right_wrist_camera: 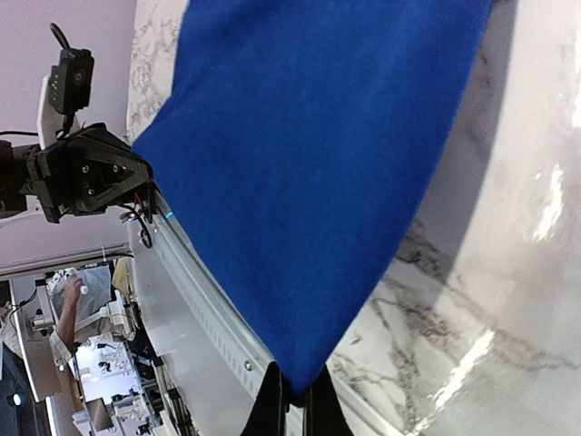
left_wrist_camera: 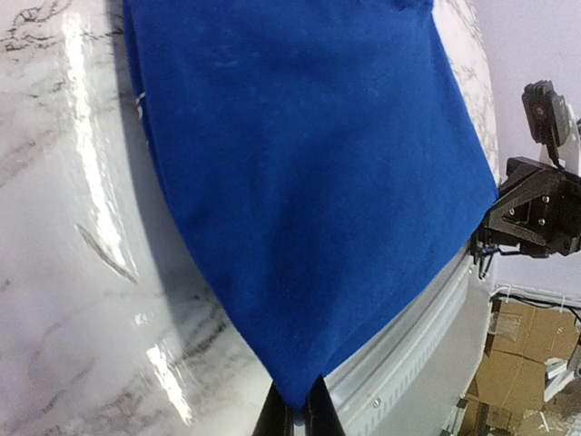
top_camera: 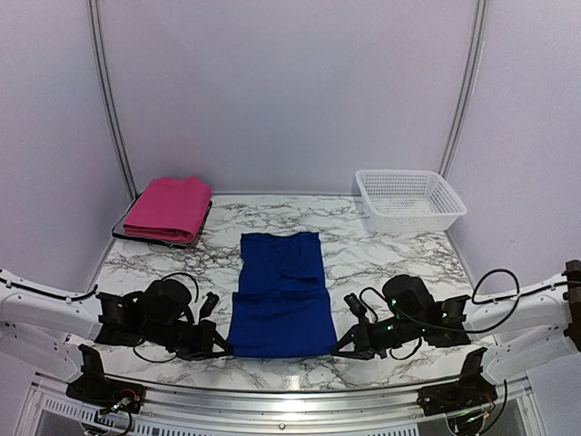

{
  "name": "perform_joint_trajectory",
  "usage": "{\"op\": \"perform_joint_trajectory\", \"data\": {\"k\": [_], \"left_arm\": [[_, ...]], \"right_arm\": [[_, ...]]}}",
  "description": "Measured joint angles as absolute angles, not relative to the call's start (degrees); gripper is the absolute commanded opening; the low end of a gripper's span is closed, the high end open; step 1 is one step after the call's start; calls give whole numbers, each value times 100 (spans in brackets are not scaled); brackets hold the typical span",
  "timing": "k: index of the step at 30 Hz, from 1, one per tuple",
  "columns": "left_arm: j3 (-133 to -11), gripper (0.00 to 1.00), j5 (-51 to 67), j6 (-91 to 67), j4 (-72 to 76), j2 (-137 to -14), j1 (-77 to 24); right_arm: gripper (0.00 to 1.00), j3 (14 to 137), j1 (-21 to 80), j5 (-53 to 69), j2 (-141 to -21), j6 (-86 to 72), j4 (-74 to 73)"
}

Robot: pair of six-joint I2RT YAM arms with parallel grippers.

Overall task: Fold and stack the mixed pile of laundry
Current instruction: Fold the 2/3-rectangle-folded T-shirt at the center of the board.

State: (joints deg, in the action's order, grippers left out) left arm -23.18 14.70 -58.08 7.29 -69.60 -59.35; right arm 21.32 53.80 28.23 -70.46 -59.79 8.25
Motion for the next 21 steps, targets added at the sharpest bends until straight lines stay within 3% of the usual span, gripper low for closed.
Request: {"op": "perform_joint_trajectory", "data": {"k": [5,10,21], "left_arm": [[-2515,0,1376,-6064,-198,-5902,-6281],[-3249,0,1194,-6088,-886,-5590,-6069],[-4733,0,1328,-5162,-1221,-7472,-4403]], "right_arm": [[0,2156,5763,2571,-5972,-6379,187],[0,2735,5363,2445,-5647,-6267,-615],[0,4877,3693,2864,-7990,-4681,-1066]]}}
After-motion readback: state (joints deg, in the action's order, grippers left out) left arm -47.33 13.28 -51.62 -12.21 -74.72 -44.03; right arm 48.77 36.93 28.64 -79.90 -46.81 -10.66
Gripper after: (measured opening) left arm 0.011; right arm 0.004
